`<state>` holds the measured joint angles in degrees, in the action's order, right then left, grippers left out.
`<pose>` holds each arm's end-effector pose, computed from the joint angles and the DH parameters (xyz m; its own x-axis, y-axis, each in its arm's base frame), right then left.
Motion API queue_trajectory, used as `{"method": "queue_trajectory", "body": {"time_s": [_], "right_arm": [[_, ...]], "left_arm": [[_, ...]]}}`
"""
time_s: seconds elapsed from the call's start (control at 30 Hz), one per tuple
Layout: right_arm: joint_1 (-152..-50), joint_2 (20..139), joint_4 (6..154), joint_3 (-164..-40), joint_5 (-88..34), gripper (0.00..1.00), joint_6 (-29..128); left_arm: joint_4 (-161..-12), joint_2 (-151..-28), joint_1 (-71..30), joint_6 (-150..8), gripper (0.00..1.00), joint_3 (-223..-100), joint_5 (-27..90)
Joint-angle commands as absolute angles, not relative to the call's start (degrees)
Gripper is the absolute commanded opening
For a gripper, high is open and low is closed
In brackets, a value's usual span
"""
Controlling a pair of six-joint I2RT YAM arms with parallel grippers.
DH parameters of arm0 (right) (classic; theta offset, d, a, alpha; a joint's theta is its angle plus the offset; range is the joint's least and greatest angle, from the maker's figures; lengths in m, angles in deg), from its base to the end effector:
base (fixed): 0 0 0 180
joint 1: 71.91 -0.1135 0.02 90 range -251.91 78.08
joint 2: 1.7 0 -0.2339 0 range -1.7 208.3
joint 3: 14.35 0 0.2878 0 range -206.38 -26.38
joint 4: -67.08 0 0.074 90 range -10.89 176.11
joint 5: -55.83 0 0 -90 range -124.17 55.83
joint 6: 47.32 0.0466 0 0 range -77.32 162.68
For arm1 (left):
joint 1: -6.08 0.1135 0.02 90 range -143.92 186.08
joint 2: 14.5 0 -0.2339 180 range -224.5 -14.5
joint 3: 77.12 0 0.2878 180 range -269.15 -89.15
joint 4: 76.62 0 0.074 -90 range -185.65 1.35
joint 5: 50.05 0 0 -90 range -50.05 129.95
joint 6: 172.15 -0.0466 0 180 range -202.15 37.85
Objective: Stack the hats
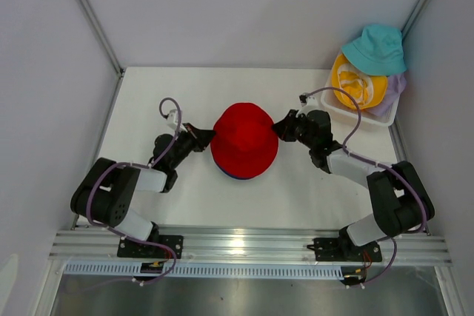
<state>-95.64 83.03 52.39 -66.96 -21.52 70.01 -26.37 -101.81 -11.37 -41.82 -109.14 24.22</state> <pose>0.3220 0.1527 0.1576 -0.5117 0.2644 -0.8175 -0.3929 0.7742 0.4963 0.2741 -0.0994 0.1001 -0.4174 -0.5218 -0.7440 0.3622 0.6553 -0.6628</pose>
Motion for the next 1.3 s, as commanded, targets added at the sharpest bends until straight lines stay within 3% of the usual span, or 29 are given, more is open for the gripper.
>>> {"method": "queue_trajectory", "body": {"time_s": [0.0,0.1,0.17,0.3,0.33,0.4,0.43,0.5,0.53,0.63,0.73,0.9,0.97,1.07,1.27], "right_arm": [[-94.86,85.40,48.26,-70.67,-19.50,0.10,68.96],[-94.94,85.84,48.78,-71.55,-18.79,0.14,68.87],[-94.77,85.49,50.18,-71.90,-18.44,0.22,69.22],[-92.75,83.12,56.85,-74.45,-17.30,0.47,70.10],[-92.22,82.68,58.35,-75.24,-16.69,0.51,70.01],[-90.82,81.71,64.84,-78.13,-16.68,0.65,69.31],[-90.29,80.75,67.74,-79.54,-17.11,0.71,68.96],[-88.62,79.95,79.50,-85.68,-19.39,0.82,68.61],[-86.35,79.52,84.51,-88.40,-20.53,0.84,68.52],[-80.91,78.02,95.44,-96.41,-19.32,0.91,66.59],[-77.02,75.74,99.14,-102.83,-20.28,0.99,63.35],[-70.16,78.00,97.31,-109.43,-35.11,0.99,54.92],[-69.72,80.03,91.72,-109.35,-44.13,1.00,46.34],[-69.63,86.78,86.33,-110.66,-47.17,1.00,34.04],[-69.81,103.40,87.89,-123.64,-55.69,0.92,22.66]], "left_arm": [[-26.51,-101.16,-10.88,-45.24,0.01,-113.31,25.10],[-26.69,-101.34,-10.88,-45.15,0.01,-113.41,25.27],[-27.04,-100.64,-10.80,-45.41,0.04,-112.88,25.71],[-31.86,-97.39,-10.53,-45.68,0.18,-113.40,26.76],[-34.74,-96.60,-10.53,-45.94,0.28,-114.01,26.94],[-37.48,-94.14,-10.27,-46.12,0.37,-114.37,28.43],[-38.98,-93.17,-10.09,-45.86,0.51,-114.29,29.31],[-44.42,-88.63,-9.30,-44.98,0.66,-114.55,30.54],[-46.44,-86.59,-9.04,-44.80,0.82,-114.20,32.28],[-58.65,-77.72,-8.95,-46.37,0.99,-116.39,38.42],[-73.84,-71.55,-8.51,-48.13,1.00,-123.74,44.32],[-94.67,-69.44,-5.70,-50.86,0.99,-136.13,50.50],[-96.73,-68.82,-5.35,-53.32,0.99,-137.74,48.49],[-98.40,-68.12,-5.35,-55.25,0.99,-140.12,46.37],[-99.89,-69.25,-5.00,-57.80,0.99,-142.66,45.75]]}}
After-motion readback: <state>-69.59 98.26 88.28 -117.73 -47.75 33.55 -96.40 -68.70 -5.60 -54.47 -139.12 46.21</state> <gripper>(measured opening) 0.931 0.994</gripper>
